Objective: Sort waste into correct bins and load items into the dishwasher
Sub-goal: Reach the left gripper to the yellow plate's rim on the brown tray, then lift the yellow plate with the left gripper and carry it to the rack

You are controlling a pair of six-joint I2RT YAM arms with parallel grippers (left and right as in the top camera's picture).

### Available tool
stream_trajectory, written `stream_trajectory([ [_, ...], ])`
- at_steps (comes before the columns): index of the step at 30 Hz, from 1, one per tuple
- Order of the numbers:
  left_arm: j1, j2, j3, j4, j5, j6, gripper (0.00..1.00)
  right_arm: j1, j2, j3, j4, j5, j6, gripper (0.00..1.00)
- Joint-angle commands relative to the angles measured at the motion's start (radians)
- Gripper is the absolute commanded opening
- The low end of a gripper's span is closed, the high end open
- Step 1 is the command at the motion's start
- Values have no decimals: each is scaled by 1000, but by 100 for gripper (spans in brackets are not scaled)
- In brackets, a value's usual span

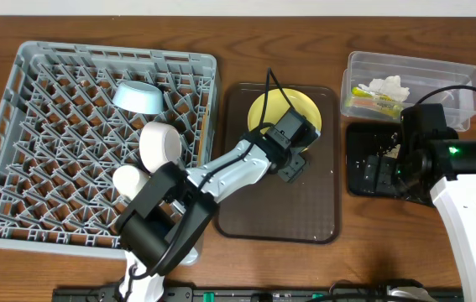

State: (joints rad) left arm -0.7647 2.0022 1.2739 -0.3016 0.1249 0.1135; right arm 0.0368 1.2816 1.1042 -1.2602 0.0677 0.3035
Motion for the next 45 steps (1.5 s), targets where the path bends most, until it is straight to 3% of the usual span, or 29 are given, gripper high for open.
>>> stream_trajectory([
  [1, 4, 27, 5, 1, -6, 25, 66, -8, -12, 13, 0, 14, 10, 99],
  [4, 4, 27, 5, -1, -5, 24, 61, -8, -12, 13, -1, 14, 10, 99],
  [6, 3, 27, 5, -17, -5, 24, 46, -8, -12, 13, -1, 13, 10, 99],
  [10, -5, 27, 5, -61, -5, 24, 27, -8, -12, 13, 0, 14, 10, 99],
  [17, -9, 5, 7, -92, -5, -10, 6, -8, -12, 13, -1, 14, 10, 99],
  [29, -2, -312, 8, -133, -5, -32, 6, -8, -12, 13, -1, 14, 10, 99],
  [38, 164, -550, 7, -193, 10, -198, 6, -8, -12, 13, 0, 14, 10, 99],
  [45, 389, -563, 7, -199, 313, -258, 6, -8, -12, 13, -1, 13, 10, 99],
])
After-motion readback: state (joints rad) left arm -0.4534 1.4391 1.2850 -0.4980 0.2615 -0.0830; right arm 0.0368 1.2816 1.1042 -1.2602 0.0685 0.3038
